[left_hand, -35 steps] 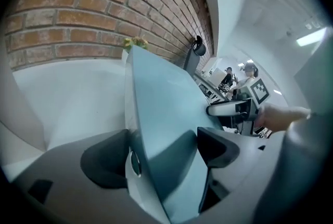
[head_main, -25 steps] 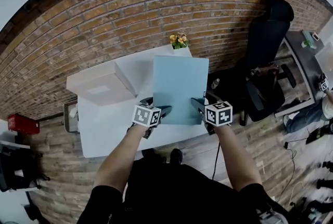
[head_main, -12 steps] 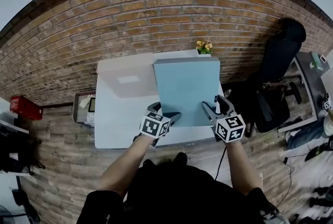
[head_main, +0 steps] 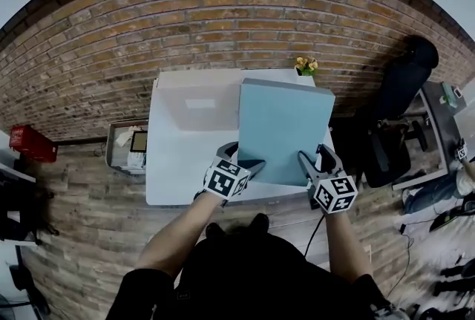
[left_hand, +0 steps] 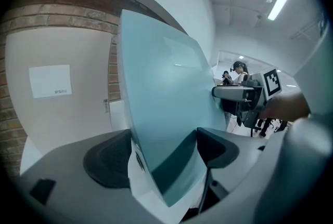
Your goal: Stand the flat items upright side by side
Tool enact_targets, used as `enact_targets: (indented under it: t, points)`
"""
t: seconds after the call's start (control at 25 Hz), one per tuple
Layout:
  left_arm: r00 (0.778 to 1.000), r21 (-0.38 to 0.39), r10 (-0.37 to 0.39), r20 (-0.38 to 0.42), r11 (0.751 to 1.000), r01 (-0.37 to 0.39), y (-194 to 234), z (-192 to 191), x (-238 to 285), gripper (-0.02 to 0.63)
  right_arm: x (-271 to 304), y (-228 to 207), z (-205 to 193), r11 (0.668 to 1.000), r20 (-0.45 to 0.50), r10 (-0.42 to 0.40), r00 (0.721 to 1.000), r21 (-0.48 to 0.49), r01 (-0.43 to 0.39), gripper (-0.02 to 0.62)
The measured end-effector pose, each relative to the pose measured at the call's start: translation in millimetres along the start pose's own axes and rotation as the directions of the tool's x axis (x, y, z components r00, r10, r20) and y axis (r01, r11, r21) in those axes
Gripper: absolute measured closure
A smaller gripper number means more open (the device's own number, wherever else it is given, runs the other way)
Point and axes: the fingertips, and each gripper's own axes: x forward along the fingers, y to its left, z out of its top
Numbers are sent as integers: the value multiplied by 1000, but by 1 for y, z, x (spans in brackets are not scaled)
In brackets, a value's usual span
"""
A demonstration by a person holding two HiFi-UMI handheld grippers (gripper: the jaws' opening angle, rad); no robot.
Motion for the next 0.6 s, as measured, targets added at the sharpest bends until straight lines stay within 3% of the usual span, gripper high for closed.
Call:
enact_targets:
  t: [0.24,0.6]
  points:
    - [998,25,8,64,1000,-10,4,13,-21,193,-4,16,15,1000,42,-9,999,-25,10,302]
    - [976,66,127,177,988,-140,56,27,-93,193,27,86,37,993,74,73,995,-100,-66,302]
